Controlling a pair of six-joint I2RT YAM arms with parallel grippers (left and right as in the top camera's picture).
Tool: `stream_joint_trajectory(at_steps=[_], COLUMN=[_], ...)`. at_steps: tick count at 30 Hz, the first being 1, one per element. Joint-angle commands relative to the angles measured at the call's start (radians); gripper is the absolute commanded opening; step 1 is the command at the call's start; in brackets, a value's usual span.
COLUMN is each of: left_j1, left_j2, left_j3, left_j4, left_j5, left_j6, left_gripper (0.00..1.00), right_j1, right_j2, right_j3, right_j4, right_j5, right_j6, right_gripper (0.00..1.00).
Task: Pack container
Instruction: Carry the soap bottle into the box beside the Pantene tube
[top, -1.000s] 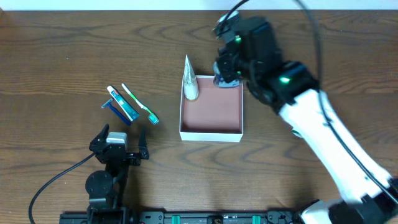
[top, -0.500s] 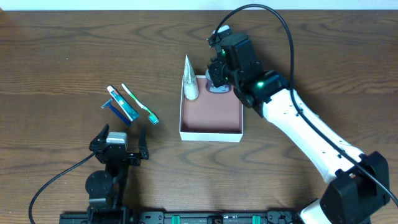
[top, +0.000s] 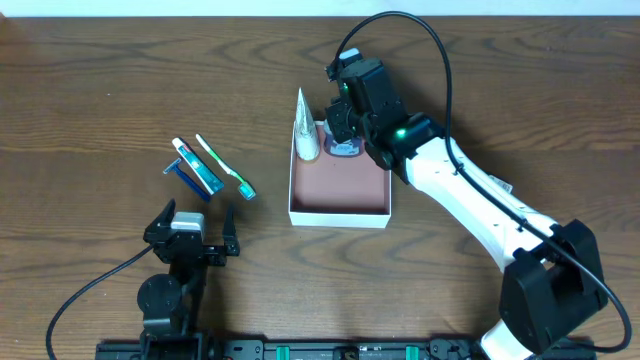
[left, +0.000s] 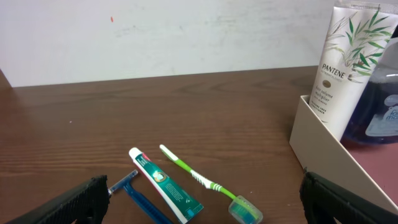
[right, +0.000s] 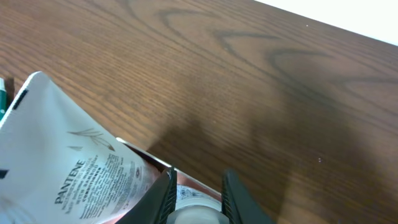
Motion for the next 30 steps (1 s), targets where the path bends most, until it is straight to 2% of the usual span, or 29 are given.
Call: stream_joint_trajectory(at_steps=[1, 17, 24, 30], left_j1=[0.004, 0.004, 0.004, 0.004], left_j2=[0.000, 0.000, 0.000, 0.000], left_j3=[-0.016, -0.016, -0.016, -0.016], left_j4=[-0.035, -0.035, -0.035, -0.035], left_j5=[0.014, 0.014, 0.014, 0.014], left_j6=[0.013, 0.014, 0.014, 0.014], left_gripper=[0.98, 0.98, 0.98, 0.98], right_j1=[0.006, 0.006, 0.006, 0.006], right_j2=[0.009, 0.055, 0.055, 0.055], right_j3=[0.008, 0.008, 0.008, 0.008], right_j4=[0.032, 0.057, 0.056, 0.056], right_j5=[0.014, 0.014, 0.014, 0.014], right_j6=[0.013, 0.013, 0.013, 0.013], right_gripper=[0.13, 0.15, 0.33, 0.35])
